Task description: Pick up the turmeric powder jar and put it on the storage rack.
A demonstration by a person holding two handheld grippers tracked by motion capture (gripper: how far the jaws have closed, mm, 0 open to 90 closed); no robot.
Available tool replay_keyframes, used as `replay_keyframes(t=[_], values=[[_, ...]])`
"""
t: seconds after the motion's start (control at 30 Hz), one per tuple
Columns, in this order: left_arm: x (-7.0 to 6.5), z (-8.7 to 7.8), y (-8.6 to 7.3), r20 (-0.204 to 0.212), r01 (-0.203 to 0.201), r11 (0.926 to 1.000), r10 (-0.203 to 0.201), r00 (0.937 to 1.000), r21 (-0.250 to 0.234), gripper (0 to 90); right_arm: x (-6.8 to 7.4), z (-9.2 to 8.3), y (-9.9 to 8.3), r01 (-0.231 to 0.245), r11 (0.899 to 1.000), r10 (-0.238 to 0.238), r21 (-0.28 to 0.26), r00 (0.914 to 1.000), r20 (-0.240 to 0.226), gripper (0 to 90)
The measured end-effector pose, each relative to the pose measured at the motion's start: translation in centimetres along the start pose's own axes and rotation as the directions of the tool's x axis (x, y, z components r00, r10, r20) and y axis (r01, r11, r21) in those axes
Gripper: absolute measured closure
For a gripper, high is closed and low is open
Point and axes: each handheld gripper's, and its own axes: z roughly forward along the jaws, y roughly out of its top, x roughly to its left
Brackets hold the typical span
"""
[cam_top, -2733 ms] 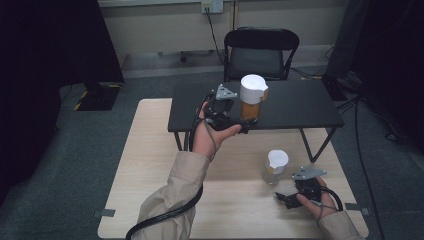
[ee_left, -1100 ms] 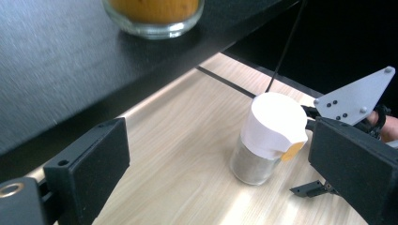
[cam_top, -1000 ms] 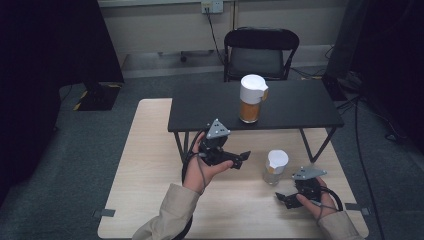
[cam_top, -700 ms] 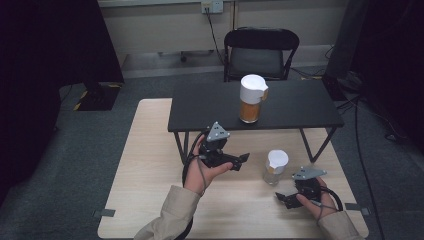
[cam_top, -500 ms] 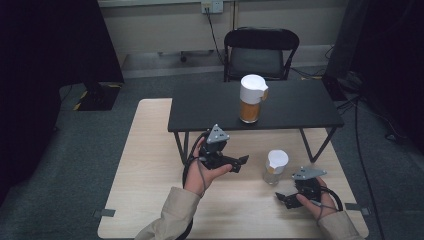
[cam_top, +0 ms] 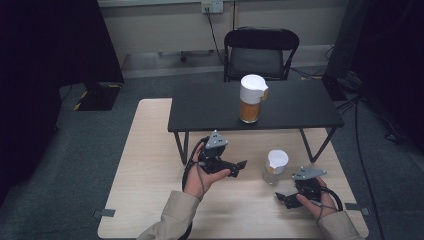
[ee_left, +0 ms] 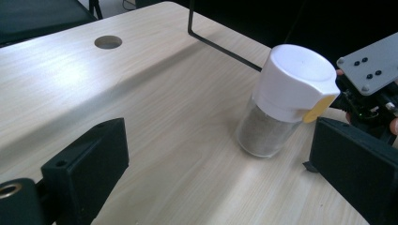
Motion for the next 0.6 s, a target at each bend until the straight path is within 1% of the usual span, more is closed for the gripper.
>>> replay_keyframes(t=[0.5,0.6], values=[[0.1,0.1,-1.3,-0.010,0.013,0.9998,-0.013,0.9999,0.013,2.7,0.0,0.0,0.0,0.000,1.000,0.000,0.000,1.0000,0.000,0.0],[0.2,0.2,-1.6,-0.010,0.015,0.9997,-0.015,0.9998,0.021,2.1,0.0,0.0,0.0,0.000,1.000,0.000,0.000,1.0000,0.000,0.0]])
